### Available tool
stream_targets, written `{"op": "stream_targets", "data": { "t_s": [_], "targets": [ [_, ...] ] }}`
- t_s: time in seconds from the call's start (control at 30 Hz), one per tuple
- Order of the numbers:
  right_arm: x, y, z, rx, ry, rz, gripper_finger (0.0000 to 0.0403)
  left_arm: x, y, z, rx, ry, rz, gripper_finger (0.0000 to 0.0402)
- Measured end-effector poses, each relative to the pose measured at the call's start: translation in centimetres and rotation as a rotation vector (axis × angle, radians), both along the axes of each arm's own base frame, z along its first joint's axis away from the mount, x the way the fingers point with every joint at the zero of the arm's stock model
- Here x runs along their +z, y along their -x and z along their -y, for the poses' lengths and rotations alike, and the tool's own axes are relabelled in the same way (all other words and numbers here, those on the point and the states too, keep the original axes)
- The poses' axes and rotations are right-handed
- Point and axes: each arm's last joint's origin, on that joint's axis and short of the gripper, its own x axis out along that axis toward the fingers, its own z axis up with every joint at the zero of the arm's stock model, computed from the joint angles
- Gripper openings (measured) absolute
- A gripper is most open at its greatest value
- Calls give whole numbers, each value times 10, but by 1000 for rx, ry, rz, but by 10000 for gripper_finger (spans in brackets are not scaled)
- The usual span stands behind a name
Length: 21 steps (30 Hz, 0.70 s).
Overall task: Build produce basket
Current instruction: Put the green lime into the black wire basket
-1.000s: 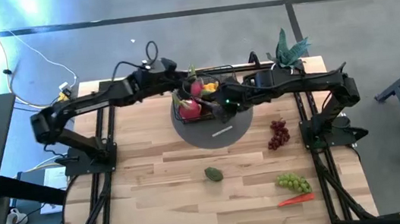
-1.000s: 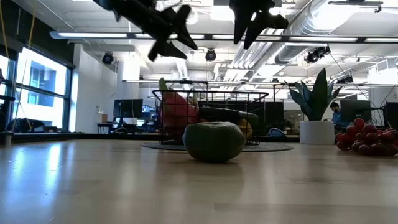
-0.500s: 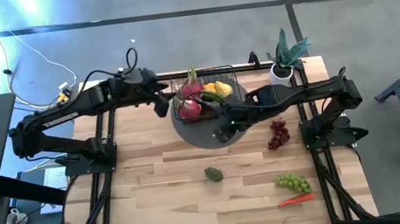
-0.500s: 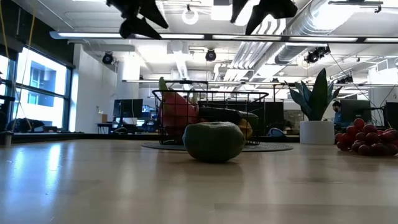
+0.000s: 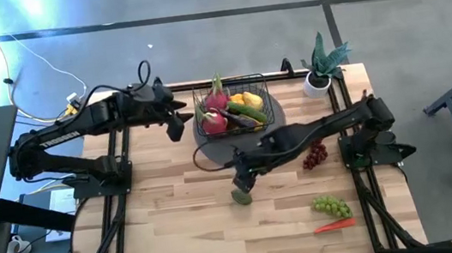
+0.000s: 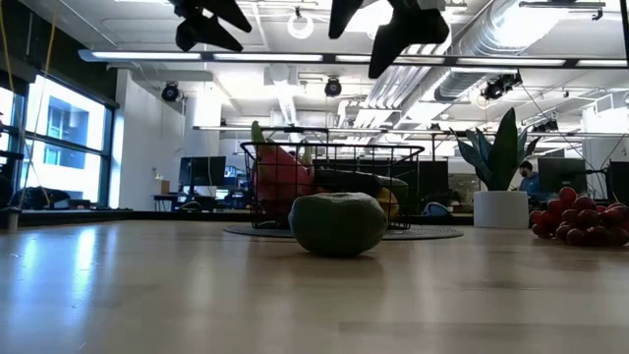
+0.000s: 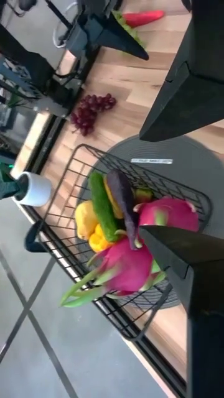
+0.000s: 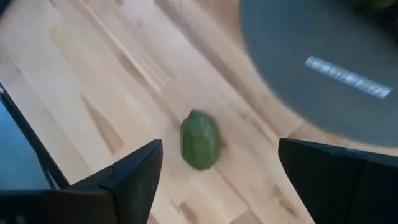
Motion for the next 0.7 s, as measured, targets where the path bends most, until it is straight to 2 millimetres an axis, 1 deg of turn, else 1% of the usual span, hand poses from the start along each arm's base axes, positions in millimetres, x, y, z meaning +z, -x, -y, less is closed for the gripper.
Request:
{"op": "stream_targets", "data": {
  "t_s": [0.2, 0.4, 0.53, 0.7],
  "targets": [
    [-28, -15, -11, 33, -67, -72, 303, -4, 2, 1, -25, -13, -61, 223],
    [-53, -31, -27, 85, -121, -71, 303, -3, 8, 0, 6, -75, -109, 223],
    [-68, -36, -34, 92, -120, -101, 303, -2, 15, 0, 27, -85, -121, 223],
    [-86, -43, -39, 67, -130, -134, 303, 1, 22, 2, 33, -87, -118, 223]
  ]
}}
